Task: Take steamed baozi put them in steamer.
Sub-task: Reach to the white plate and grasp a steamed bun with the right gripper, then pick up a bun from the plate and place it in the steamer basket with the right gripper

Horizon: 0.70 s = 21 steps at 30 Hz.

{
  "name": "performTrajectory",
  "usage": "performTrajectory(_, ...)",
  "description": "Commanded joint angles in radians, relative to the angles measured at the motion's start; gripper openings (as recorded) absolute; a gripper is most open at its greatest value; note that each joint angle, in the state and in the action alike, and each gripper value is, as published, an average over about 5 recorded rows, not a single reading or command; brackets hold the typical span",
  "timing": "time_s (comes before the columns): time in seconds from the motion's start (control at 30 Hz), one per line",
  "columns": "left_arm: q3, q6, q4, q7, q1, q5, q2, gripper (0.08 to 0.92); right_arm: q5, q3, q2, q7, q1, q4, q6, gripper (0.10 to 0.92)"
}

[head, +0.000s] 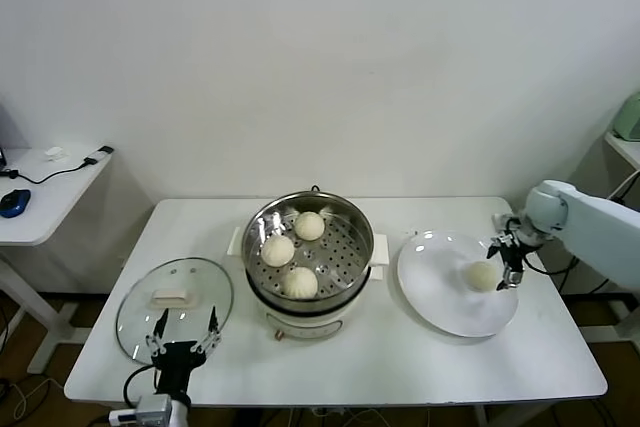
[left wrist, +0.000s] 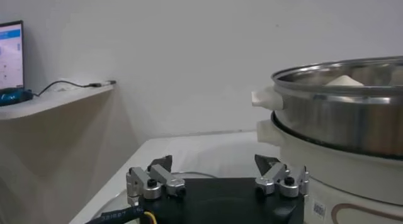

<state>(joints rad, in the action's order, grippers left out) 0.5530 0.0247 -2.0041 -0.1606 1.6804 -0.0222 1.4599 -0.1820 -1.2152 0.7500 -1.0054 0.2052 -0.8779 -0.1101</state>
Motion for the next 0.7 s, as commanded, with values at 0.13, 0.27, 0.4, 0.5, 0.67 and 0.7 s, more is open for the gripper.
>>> performTrajectory(0.13,-0.002,0.000,-0.001,-0.001,0.001,0.002,-0.002,0.823,0.023,0.072,0.049,0.017,-0.064,0.059,-0.006,0.817)
performTrajectory(0.27,-0.005,0.000,-0.007,-0.001,0.005,0.003,-0.001,0.823,0.021,0.049,0.034,0.004,-0.040,0.028,-0.007,0.766)
performTrajectory(0.4,-0.007,0.000,-0.011,-0.002,0.009,0.006,-0.001,0.823,-0.002,0.005,0.013,0.000,0.012,-0.018,-0.013,0.701)
performTrajectory(0.5,-0.010,0.001,-0.015,-0.003,0.011,0.008,0.000,0.823,-0.033,-0.059,-0.008,-0.002,0.097,-0.070,-0.024,0.674)
performTrajectory(0.67,-0.011,0.004,-0.029,-0.002,0.014,0.007,-0.001,0.823,-0.227,-0.320,-0.031,-0.008,0.390,-0.217,-0.059,0.662)
performTrajectory(0.7,-0.011,0.005,-0.031,-0.002,0.013,0.007,-0.001,0.823,-0.287,-0.404,-0.024,-0.009,0.476,-0.257,-0.068,0.662)
